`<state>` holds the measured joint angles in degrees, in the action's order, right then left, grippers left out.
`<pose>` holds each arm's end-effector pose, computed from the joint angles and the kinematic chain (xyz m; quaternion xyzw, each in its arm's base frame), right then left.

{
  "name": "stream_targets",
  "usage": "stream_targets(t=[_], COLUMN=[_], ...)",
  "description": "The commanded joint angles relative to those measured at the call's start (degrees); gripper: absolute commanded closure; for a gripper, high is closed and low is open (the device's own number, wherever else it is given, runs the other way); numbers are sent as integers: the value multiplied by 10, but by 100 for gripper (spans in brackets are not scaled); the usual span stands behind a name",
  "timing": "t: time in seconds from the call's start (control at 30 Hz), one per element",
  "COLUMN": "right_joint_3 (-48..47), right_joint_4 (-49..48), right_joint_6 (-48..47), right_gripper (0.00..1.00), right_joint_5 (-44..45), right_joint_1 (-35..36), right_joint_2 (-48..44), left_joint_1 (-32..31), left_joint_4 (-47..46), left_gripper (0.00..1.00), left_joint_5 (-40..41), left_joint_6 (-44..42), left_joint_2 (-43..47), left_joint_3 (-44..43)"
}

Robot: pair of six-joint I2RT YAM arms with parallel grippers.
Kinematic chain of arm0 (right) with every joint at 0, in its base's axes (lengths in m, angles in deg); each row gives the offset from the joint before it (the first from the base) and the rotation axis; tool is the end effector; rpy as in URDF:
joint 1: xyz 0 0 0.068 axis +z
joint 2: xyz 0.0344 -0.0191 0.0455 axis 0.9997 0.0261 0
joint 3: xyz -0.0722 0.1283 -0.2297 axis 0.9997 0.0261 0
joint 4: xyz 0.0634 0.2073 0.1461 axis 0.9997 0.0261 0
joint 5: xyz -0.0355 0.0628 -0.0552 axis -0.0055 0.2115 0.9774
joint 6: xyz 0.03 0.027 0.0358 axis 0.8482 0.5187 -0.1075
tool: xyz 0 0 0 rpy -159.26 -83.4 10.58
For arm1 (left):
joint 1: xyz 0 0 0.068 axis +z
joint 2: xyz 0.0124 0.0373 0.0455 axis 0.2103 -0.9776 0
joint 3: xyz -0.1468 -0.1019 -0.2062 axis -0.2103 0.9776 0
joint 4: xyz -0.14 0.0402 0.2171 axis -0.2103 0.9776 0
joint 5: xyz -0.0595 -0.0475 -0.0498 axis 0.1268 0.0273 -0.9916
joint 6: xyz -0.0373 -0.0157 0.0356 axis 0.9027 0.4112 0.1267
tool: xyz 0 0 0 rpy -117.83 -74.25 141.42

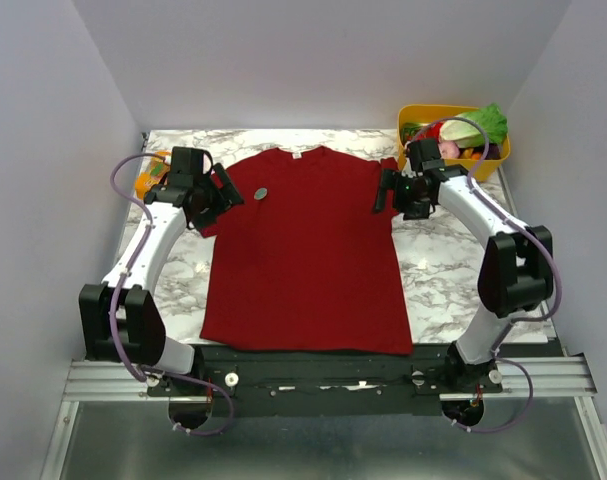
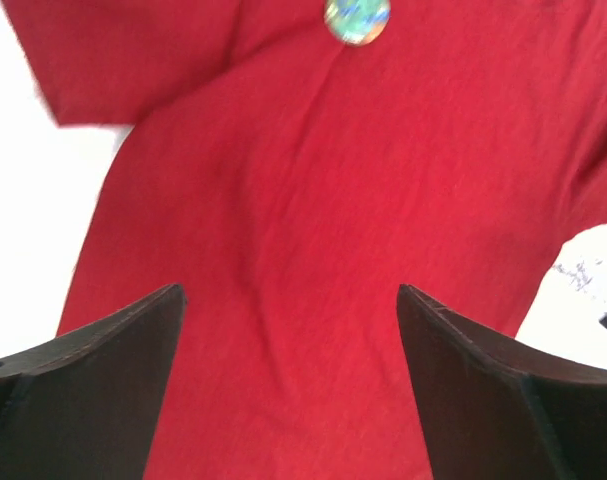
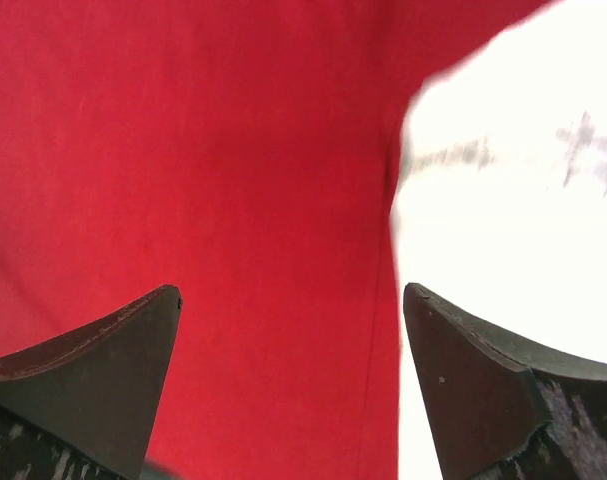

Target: Pin the brooch onto the clothing

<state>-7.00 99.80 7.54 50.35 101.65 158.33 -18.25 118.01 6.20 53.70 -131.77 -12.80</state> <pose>0.3520 0.0881 0.2520 0.0399 0.9598 0.1506 0.2336 0.2972 -0.0356 0.2979 -0.2657 0.8987 -0.1841 0.2964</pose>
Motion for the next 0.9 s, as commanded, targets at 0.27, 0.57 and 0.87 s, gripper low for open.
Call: stream_targets(t=[0.27, 0.57, 0.87], right_joint_3=[-189, -260, -275], right_joint_4=[-18, -2, 22], right_joint_6=[-13, 26, 35], right_gripper=[11, 49, 99], right_joint_5=[144, 128, 94], right_joint_1=[-7, -31, -43], right_joint_2=[176, 259, 299], left_joint_1=[7, 24, 37], left_joint_4=[-23, -8, -2], left_gripper=[24, 80, 100], left_joint_5=[23, 56, 64], left_joint_6=[-76, -115, -127], left_joint_2=[-134, -219, -300], left_joint_3=[-119, -182, -221])
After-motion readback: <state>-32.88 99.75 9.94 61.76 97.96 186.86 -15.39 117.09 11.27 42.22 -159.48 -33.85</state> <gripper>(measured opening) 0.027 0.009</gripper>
